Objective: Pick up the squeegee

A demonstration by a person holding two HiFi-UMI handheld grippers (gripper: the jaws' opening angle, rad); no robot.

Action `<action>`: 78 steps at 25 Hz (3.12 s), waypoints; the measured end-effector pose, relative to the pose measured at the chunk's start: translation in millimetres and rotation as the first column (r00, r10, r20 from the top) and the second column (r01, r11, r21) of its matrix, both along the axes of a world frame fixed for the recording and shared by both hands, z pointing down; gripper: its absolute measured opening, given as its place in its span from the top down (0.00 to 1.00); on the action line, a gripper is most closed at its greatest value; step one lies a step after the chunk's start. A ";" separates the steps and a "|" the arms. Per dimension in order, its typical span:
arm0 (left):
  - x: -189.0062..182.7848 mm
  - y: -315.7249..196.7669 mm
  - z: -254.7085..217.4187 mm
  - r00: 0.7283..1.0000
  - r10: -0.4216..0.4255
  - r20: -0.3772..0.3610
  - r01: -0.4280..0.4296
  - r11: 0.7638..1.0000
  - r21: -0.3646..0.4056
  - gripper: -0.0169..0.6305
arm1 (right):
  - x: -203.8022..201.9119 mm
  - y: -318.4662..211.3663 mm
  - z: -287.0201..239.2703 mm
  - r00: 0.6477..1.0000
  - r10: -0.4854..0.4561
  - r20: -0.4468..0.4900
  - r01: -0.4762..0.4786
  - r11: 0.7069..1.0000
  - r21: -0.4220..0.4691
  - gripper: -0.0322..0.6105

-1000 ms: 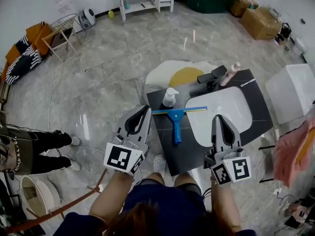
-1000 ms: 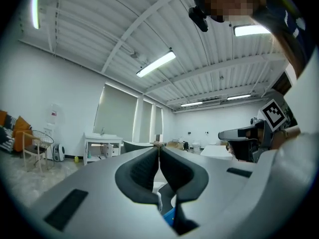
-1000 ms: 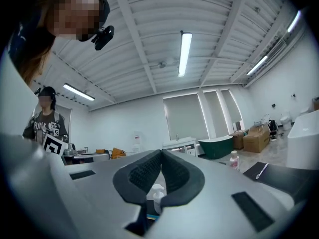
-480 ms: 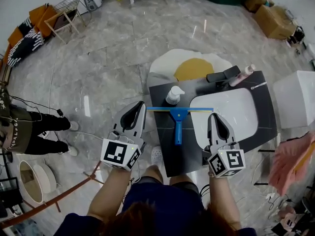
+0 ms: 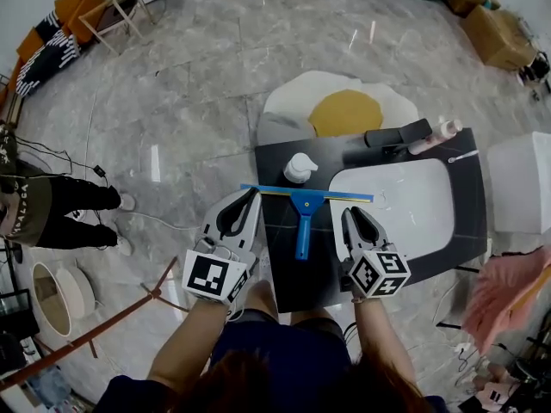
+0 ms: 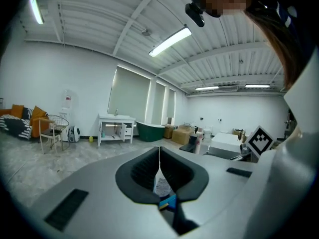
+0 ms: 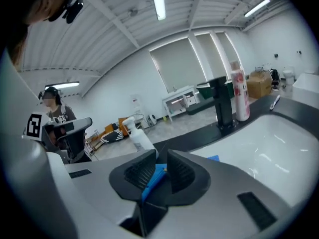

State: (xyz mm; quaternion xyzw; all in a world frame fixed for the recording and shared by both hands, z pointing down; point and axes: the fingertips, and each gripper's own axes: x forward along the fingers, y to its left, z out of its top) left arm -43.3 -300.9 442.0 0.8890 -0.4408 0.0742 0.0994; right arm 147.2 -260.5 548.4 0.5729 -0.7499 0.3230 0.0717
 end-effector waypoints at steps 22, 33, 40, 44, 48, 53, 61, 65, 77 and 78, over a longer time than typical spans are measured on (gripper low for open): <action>6.1 -15.9 25.8 0.998 -0.043 0.050 0.045 0.998 -0.046 0.94 | -16.6 -23.5 84.1 0.965 -0.056 0.255 0.124 0.958 -0.259 0.55; 4.8 -11.2 21.5 0.999 -0.035 0.039 0.036 0.998 -0.044 0.94 | -79.4 35.3 94.4 0.947 -0.306 0.100 0.319 0.849 -0.422 0.48; -4.1 -6.4 20.6 0.999 -0.038 0.037 0.040 0.998 -0.043 0.94 | -87.5 37.2 108.2 0.859 -0.476 -0.191 0.351 0.818 -0.456 0.47; -11.2 -4.5 20.4 0.999 -0.042 0.033 0.043 0.998 -0.042 0.94 | -83.5 36.0 111.3 0.846 -0.473 -0.246 0.330 0.827 -0.455 0.52; -16.8 -1.2 19.1 0.998 -0.046 0.031 0.047 0.998 -0.038 0.94 | -79.8 37.7 111.8 0.843 -0.464 -0.273 0.311 0.833 -0.457 0.64; -23.9 2.0 14.6 0.998 -0.055 0.032 0.056 0.998 -0.028 0.94 | -74.4 35.0 105.6 0.865 -0.435 -0.251 0.307 0.853 -0.422 0.70; -39.7 8.3 2.4 0.996 -0.086 0.031 0.086 0.996 0.007 0.94 | -57.8 46.2 96.8 0.921 -0.360 -0.147 0.281 0.878 -0.389 0.70; -46.5 13.9 -9.1 0.995 -0.097 0.032 0.096 0.995 0.029 0.94 | -46.8 53.0 76.0 0.940 -0.309 -0.146 0.246 0.908 -0.340 0.70; -53.8 25.8 -52.8 0.991 -0.132 0.009 0.130 0.985 0.111 0.94 | -9.6 67.4 -20.5 0.975 -0.153 -0.160 0.133 0.983 -0.128 0.70; -53.8 25.7 -58.1 0.991 -0.135 0.004 0.134 0.984 0.122 0.94 | -6.1 66.3 -31.3 0.978 -0.132 -0.160 0.117 0.988 -0.098 0.70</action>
